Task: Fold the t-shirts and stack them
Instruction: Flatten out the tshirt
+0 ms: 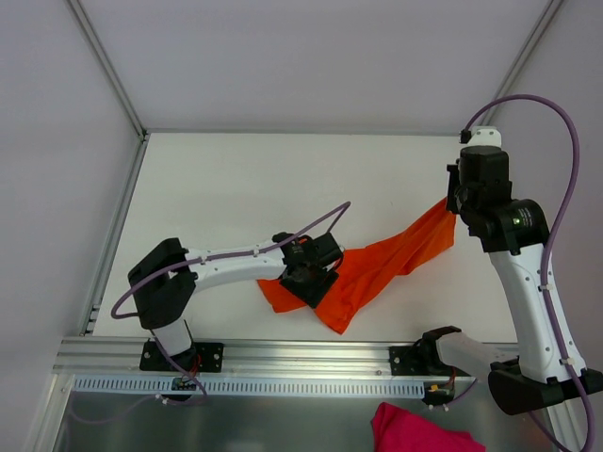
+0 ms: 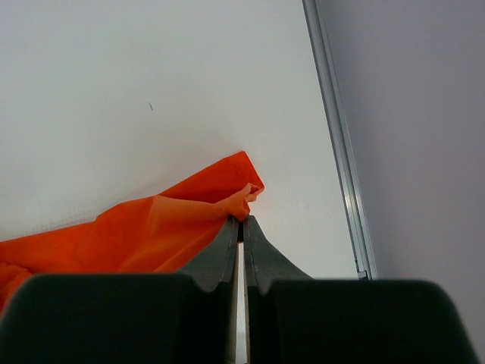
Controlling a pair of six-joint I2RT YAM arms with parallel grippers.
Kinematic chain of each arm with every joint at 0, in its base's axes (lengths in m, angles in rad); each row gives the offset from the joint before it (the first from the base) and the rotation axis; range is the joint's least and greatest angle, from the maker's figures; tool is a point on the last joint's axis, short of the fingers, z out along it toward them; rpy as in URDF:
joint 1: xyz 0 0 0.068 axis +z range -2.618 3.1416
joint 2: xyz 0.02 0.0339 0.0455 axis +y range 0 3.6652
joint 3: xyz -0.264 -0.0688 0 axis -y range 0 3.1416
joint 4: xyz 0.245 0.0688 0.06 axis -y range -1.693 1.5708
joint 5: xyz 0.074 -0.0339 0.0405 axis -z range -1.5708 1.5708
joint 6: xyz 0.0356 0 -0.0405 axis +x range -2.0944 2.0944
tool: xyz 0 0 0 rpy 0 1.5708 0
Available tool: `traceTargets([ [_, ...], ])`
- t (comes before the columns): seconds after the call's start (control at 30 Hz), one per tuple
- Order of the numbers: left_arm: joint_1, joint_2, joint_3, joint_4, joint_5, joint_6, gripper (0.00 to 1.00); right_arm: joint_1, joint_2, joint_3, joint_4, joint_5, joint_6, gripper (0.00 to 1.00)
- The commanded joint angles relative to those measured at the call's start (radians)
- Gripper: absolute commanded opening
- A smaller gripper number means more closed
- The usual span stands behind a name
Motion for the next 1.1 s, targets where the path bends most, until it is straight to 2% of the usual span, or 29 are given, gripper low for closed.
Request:
traceTargets([
  [0.0,-0.002,0.035,-0.049,0.105,0.088,-0.018,0.59,0.007,-0.008,0.022,0.029,-0.001,-0.005,0.01],
  [0.23,-0.002,0.032,-0.054,0.136,0.102,-0.006,0.56,0.007,-0.008,0.024,0.021,0.0,-0.013,0.01],
  [0.47,-0.003,-0.045,-0.064,0.191,0.107,0.0,0.59,0.01,-0.003,0.024,0.023,-0.01,0.0,0.01],
  [1.07,-0.003,0.0,-0.133,0.296,0.145,0.009,0.55,0.016,0.003,0.044,0.014,-0.004,-0.013,0.01],
])
